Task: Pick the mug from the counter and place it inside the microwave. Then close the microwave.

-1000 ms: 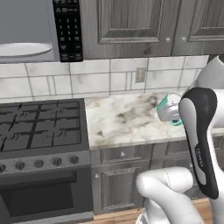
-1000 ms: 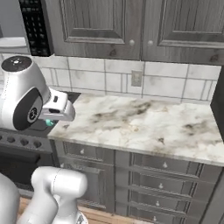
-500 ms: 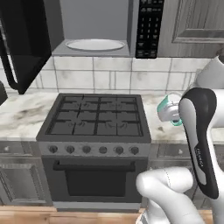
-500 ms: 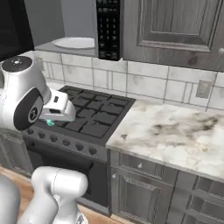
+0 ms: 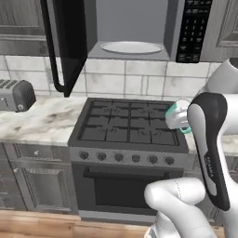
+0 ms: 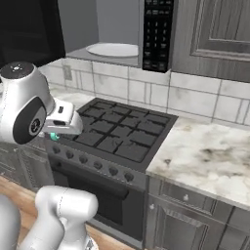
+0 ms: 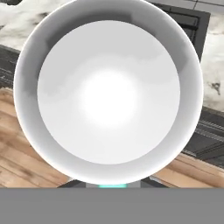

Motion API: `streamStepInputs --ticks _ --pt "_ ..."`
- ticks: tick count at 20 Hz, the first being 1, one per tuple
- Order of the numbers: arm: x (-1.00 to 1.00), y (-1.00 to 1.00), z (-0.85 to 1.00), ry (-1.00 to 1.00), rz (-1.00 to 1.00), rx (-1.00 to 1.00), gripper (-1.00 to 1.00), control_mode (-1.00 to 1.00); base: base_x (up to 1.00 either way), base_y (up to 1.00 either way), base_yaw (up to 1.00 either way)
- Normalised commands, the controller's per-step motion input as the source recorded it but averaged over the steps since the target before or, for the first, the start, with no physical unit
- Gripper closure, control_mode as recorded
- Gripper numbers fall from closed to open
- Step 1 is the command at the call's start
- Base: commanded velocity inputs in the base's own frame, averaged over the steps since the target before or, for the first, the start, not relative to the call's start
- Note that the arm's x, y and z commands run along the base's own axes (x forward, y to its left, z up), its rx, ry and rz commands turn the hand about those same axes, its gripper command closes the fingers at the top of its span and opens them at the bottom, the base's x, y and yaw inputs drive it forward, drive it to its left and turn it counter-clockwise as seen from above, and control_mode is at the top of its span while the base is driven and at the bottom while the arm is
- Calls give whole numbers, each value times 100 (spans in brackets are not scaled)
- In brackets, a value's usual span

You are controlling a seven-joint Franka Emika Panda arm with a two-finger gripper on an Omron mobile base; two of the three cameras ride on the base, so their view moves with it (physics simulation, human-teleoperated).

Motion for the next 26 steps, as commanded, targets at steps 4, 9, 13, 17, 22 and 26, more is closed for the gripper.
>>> streamStepInputs --ticks 4,9,13,17,22,26 --pt "0 0 0 0 0 0 100 100 27 1 -38" --pt "0 0 0 0 0 0 100 100 38 14 -44" --pt "0 0 0 0 0 0 100 100 42 36 -44" --pt "0 0 0 0 0 0 100 100 10 70 -34" --pt "0 0 0 0 0 0 100 100 0 77 -26" --pt "0 0 0 0 0 0 100 100 17 46 -19"
